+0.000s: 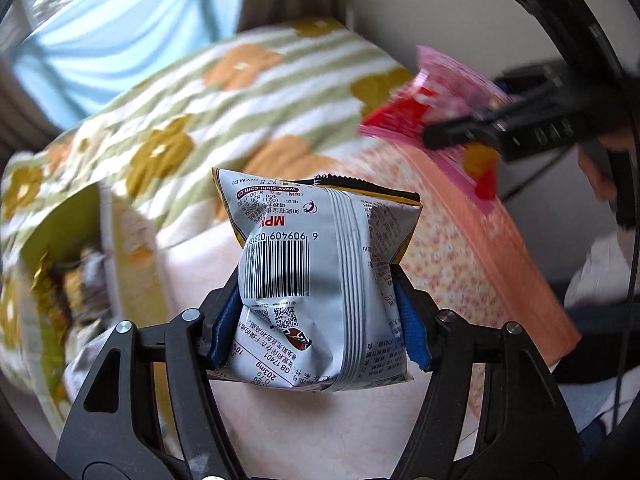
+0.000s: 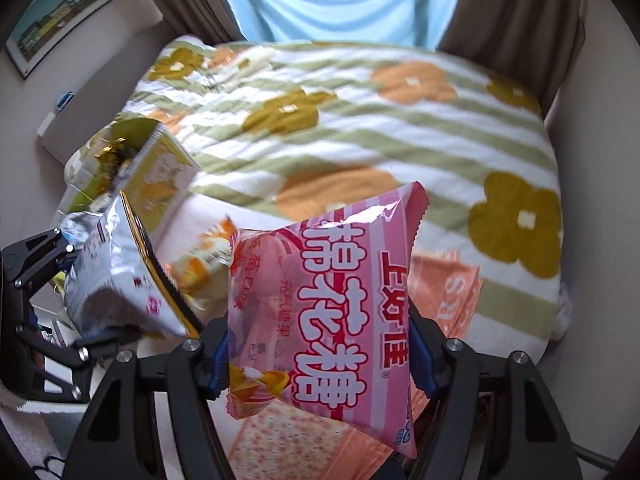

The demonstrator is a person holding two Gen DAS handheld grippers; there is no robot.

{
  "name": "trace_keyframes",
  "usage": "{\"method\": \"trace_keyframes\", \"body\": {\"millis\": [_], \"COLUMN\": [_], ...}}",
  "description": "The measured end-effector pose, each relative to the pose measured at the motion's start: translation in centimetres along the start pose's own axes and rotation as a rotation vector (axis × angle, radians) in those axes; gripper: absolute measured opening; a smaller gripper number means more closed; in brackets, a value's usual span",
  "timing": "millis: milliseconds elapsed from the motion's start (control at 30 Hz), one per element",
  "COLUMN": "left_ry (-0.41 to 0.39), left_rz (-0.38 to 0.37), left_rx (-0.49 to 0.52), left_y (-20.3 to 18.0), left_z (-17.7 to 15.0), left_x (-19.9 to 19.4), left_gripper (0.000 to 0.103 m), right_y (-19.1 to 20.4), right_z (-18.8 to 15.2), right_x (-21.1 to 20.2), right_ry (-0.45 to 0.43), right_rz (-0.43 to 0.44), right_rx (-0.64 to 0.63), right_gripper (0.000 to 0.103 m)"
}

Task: Organize snacks
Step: 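Carry the white bag over the yellow box and open the left tool to drop it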

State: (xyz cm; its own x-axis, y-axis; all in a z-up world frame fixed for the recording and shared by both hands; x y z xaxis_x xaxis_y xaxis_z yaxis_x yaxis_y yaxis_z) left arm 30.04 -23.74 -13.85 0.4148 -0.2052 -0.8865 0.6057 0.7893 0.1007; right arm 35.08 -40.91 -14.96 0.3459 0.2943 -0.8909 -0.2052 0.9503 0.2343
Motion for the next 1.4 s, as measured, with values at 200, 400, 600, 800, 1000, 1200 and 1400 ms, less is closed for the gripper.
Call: {"method": "trace_keyframes", "body": {"millis": [200, 400, 600, 800, 1000, 1200, 1400], "left_ry": [-0.076, -0.121, -0.137, -0.099, -0.071, -0.022, 0.037], "left_rz": [0.072, 0.159, 0.168, 0.170, 0.133, 0.069, 0.028], "left_rx": [-0.143, -0.226, -0.292, -0.301, -0.311, -0.295, -0.269], "left_y": [4.6, 10.8, 17.7, 23.6, 27.7, 28.7, 28.1], "left_z": [-2.2, -5.7, -10.5, -15.5, -18.9, -20.4, -21.4], "left_x": [-5.9, -10.8, -13.6, -14.1, -12.8, -9.7, -6.8], "left_gripper": [0.064, 0.064, 0.064, 0.064, 0.064, 0.064, 0.064], "right_y": [5.5, 12.0, 19.2, 26.5, 32.0, 33.7, 33.7], "right_z": [0.8, 1.5, 2.4, 3.1, 3.3, 3.2, 3.3], "right_x": [-2.4, -3.1, -2.5, -0.4, 2.4, 4.3, 5.3], "right_ry": [-0.068, -0.116, -0.150, -0.153, -0.143, -0.136, -0.109], "right_rz": [0.035, 0.075, 0.097, 0.108, 0.089, 0.046, 0.041], "right_rx": [-0.075, -0.116, -0.118, -0.121, -0.118, -0.027, 0.065], "right_gripper": [0.065, 0.065, 0.065, 0.065, 0.065, 0.065, 0.065]}}
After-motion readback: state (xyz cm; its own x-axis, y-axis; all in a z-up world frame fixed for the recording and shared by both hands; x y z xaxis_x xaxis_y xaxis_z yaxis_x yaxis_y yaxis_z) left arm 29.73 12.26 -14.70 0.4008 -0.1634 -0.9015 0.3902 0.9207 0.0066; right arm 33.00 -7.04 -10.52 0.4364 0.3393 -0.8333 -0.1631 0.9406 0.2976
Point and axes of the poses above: each gripper's, at about its wrist camera, not at the fingertips, and x roughly the way its jaws point, y to its left, z to its top, the point moved 1 cm from there along x, roughly the way its jaws point, and after that the axes turned 10 degrees about x, right-handed, at the moved point
